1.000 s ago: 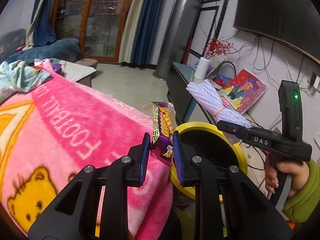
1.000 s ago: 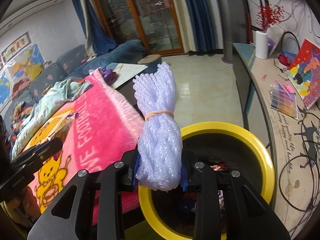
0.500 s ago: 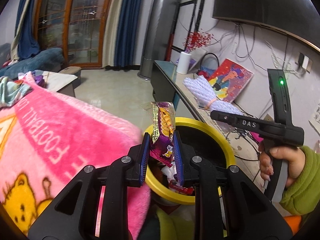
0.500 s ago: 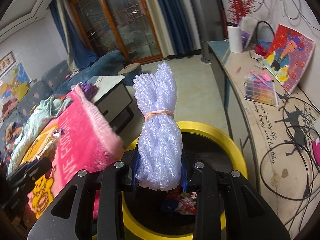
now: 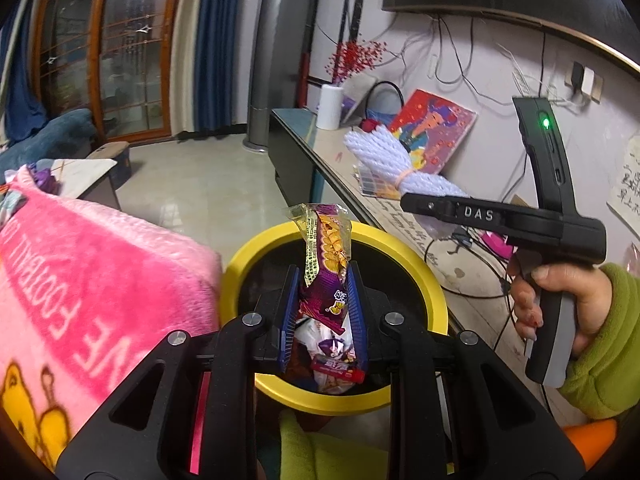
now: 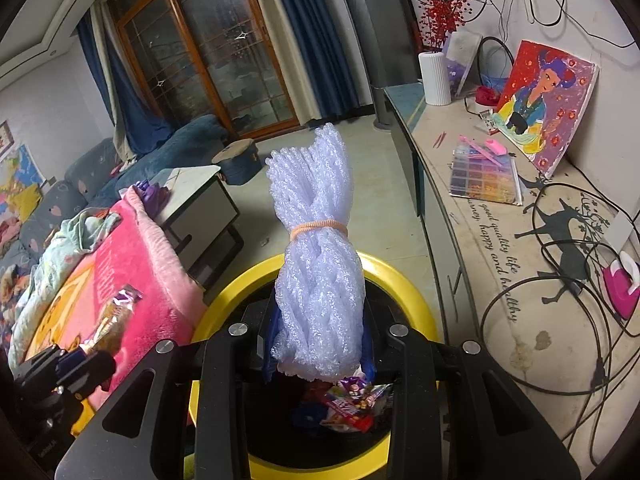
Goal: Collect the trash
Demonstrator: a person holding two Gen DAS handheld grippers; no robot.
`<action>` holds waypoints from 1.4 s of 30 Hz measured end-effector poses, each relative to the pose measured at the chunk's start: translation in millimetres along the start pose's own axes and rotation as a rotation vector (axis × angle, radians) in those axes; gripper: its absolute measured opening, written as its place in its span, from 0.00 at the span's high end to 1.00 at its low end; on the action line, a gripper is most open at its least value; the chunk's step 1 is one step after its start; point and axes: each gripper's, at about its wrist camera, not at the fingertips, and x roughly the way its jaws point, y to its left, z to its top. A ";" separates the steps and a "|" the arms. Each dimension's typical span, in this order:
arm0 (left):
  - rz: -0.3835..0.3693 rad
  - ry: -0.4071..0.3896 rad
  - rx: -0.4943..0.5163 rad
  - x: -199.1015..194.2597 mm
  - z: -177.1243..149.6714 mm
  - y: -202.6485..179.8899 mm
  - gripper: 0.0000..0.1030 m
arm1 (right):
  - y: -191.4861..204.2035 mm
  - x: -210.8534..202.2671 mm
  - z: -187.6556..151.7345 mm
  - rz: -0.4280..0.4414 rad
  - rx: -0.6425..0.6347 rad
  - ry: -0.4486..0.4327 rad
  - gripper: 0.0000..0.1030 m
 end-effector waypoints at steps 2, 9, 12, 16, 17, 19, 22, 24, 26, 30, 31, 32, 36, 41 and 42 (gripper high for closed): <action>-0.006 0.012 0.008 5.1 -1.1 -2.9 0.83 | -3.9 1.0 -0.9 0.006 0.006 0.008 0.71; -0.022 0.050 0.032 20.2 -4.9 -9.3 0.83 | -8.8 9.1 -5.3 0.030 0.012 0.056 0.70; -0.028 0.067 0.038 26.5 -7.1 -11.6 0.83 | -9.6 13.2 -7.2 0.053 0.033 0.077 0.70; -0.031 0.084 0.044 32.4 -9.1 -11.8 0.82 | -9.6 17.2 -9.0 0.068 0.047 0.096 0.68; -0.030 0.087 0.042 33.9 -9.4 -10.7 0.79 | -9.6 17.9 -9.1 0.071 0.049 0.099 0.66; -0.037 0.099 0.027 37.8 -8.5 -8.9 0.64 | -9.4 18.8 -9.8 0.075 0.051 0.105 0.58; -0.028 0.108 0.008 40.1 -8.8 -4.1 0.49 | -8.5 19.1 -10.6 0.074 0.054 0.107 0.50; -0.027 0.113 -0.004 40.0 -8.6 -0.1 0.39 | -8.2 18.7 -10.9 0.070 0.054 0.107 0.45; -0.027 0.112 -0.020 38.9 -7.3 3.3 0.22 | -8.2 17.8 -10.8 0.061 0.053 0.103 0.41; -0.006 0.112 -0.044 35.0 -5.5 9.5 0.11 | -8.1 15.5 -8.9 0.038 0.044 0.091 0.34; -0.004 0.112 -0.052 33.9 -5.4 10.8 0.11 | -7.8 13.7 -8.2 0.028 0.043 0.085 0.32; 0.001 0.110 -0.063 32.4 -4.9 13.0 0.11 | -7.6 12.2 -7.9 0.022 0.042 0.080 0.29; 0.024 0.100 -0.091 27.0 -2.1 21.0 0.11 | -5.2 4.1 -6.2 -0.004 0.031 0.058 0.20; 0.046 0.081 -0.118 17.1 0.9 29.4 0.11 | 0.7 -3.6 -5.1 -0.028 0.011 0.041 0.16; 0.050 0.080 -0.122 15.4 1.5 31.0 0.11 | 2.1 -4.9 -5.0 -0.033 0.006 0.039 0.15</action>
